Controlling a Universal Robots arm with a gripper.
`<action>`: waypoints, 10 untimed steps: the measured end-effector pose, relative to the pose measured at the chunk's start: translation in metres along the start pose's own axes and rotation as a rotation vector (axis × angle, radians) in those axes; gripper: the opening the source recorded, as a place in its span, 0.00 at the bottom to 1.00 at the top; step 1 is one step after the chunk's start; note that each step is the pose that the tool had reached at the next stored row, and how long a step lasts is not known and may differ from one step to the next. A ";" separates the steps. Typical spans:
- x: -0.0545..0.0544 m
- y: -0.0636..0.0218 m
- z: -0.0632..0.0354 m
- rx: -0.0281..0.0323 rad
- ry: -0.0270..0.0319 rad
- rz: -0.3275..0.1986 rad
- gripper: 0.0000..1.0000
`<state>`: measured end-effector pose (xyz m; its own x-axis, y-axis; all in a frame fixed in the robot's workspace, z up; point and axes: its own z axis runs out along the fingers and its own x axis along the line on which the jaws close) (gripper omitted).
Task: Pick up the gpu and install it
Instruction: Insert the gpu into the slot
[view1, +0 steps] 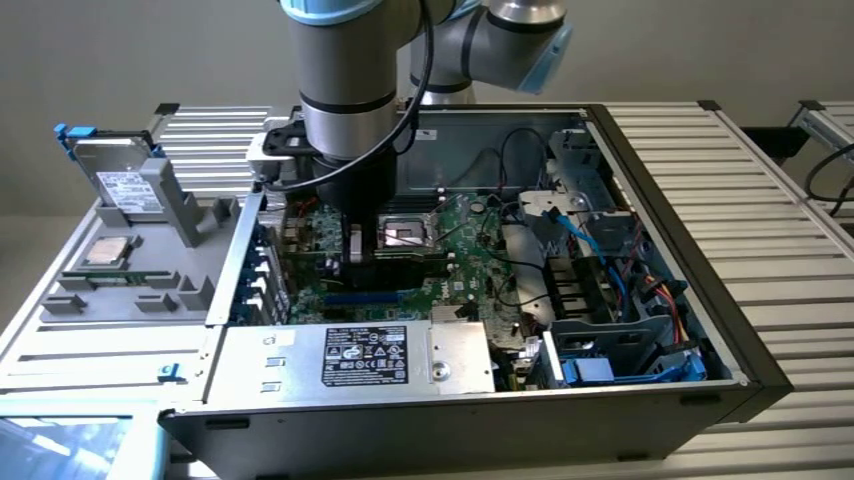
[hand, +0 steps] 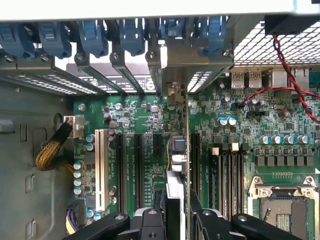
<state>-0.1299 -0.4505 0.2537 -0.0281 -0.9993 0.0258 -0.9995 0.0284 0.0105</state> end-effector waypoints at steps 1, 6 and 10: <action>0.000 -0.0001 0.0006 0.0001 -0.0002 0.000 0.29; -0.001 0.0003 0.0041 -0.0001 -0.0001 0.000 0.29; -0.003 0.0010 0.0045 -0.0001 0.0000 0.000 0.29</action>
<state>-0.1309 -0.4481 0.2491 -0.0284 -0.9993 0.0258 -0.9995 0.0287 0.0106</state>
